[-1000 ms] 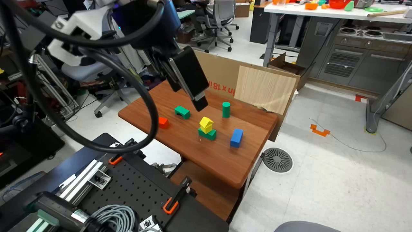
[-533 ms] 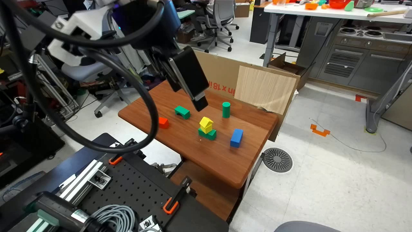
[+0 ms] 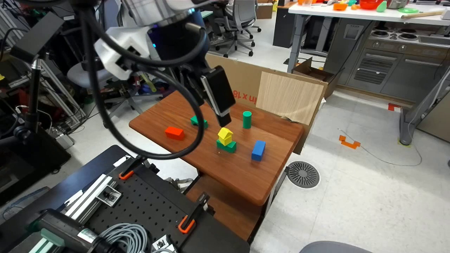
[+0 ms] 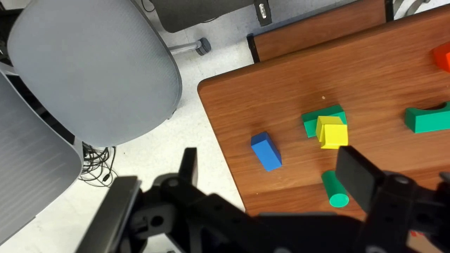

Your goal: Pick up the blue block and place it on top of the orange block

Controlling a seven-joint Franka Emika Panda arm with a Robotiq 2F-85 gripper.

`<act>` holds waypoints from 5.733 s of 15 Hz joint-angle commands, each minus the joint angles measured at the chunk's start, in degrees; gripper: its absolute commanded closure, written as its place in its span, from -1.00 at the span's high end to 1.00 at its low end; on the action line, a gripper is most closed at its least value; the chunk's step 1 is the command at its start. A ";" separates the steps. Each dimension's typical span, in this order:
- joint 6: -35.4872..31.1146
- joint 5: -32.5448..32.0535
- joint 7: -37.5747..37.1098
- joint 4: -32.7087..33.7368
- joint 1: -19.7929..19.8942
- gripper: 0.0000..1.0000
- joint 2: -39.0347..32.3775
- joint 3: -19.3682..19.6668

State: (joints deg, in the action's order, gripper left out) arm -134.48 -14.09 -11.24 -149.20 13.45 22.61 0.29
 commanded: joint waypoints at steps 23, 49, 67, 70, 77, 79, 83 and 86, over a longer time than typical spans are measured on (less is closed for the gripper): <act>17.20 7.12 31.73 55.64 -2.51 1.00 -61.30 1.35; 20.98 7.82 29.86 61.51 -2.98 1.00 -69.61 1.20; 17.59 6.62 26.23 53.11 -5.70 -0.83 -57.14 1.84; 16.46 1.87 25.37 49.47 -9.63 -0.83 -50.92 1.76; 14.45 -10.12 25.55 41.32 -19.34 -0.83 -44.06 -2.17; 11.55 -11.68 27.23 39.16 -20.69 -0.83 -44.45 -3.92; 6.51 -14.58 31.39 35.10 -22.64 -0.83 -45.20 -6.58; 4.46 -16.21 34.59 32.89 -23.14 -0.83 -45.52 -7.45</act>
State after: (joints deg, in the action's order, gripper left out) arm -127.43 -27.81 19.94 -113.83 -9.58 -23.46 -6.67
